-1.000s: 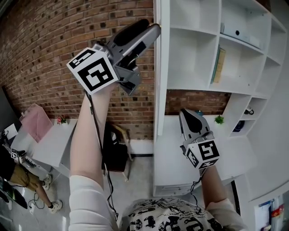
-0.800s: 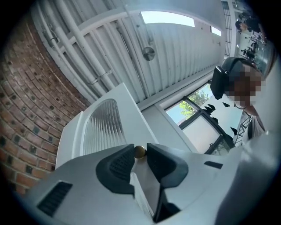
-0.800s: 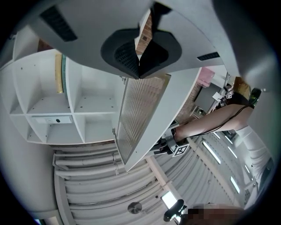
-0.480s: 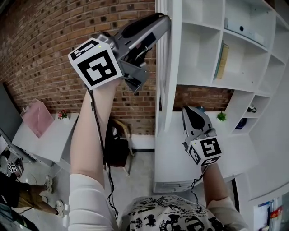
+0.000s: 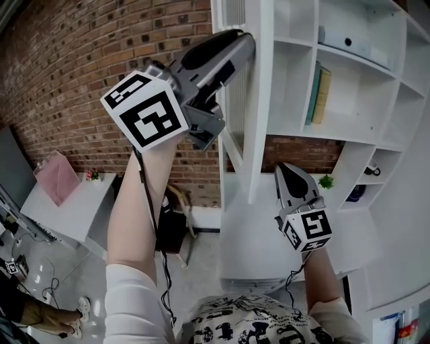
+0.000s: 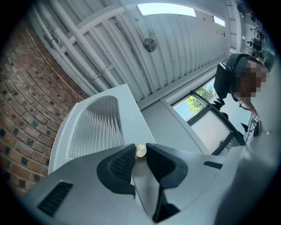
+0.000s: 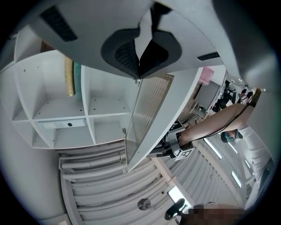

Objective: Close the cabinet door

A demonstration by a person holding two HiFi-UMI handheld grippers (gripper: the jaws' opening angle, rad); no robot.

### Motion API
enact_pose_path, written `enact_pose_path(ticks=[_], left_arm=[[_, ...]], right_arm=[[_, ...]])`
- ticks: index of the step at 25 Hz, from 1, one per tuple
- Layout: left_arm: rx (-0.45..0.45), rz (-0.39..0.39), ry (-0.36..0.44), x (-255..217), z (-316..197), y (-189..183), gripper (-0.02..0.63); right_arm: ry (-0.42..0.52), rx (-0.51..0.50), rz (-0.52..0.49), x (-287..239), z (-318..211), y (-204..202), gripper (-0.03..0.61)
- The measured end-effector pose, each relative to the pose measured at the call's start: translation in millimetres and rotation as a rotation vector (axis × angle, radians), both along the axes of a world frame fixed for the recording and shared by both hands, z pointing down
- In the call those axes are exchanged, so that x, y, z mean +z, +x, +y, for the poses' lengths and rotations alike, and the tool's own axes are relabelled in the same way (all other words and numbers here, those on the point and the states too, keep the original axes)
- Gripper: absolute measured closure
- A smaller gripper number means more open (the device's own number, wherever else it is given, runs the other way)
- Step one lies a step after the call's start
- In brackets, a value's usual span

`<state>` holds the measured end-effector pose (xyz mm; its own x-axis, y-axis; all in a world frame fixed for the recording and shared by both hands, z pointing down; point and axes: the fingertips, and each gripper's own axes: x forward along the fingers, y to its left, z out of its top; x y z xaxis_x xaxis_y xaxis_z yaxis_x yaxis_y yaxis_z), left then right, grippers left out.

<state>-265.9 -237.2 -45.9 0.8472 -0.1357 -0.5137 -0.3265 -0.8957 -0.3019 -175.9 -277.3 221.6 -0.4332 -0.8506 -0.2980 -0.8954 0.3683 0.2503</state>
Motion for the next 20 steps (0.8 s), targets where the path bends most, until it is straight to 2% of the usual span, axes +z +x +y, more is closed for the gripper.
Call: enact_pose_path(ticks=[3, 7, 10, 16, 20], left_arm=[[-0.024, -0.007, -0.003, 1.3, -3.2, 24.2, 0.525], [-0.068, -0.016, -0.014, 2.9, -8.0, 59.6, 0.528], [-0.097, -0.019, -0.011, 4.4, -15.2, 80.8, 0.528], [-0.179, -0.027, -0.034, 1.6, -36.3, 120.6, 0.529], [-0.246, -0.042, -0.034, -0.6, -43.3, 130.8, 0.529]], right_arm=[[-0.017, -0.015, 0.003, 0.1, -6.7, 27.6, 0.563], [0.002, -0.036, 0.053, -7.0, -15.2, 62.4, 0.563], [0.007, -0.052, 0.054, -12.3, -23.0, 84.0, 0.563], [-0.005, -0.081, 0.031, -16.9, -37.0, 116.6, 0.563], [0.012, -0.087, 0.038, -24.1, -38.1, 124.6, 0.563]])
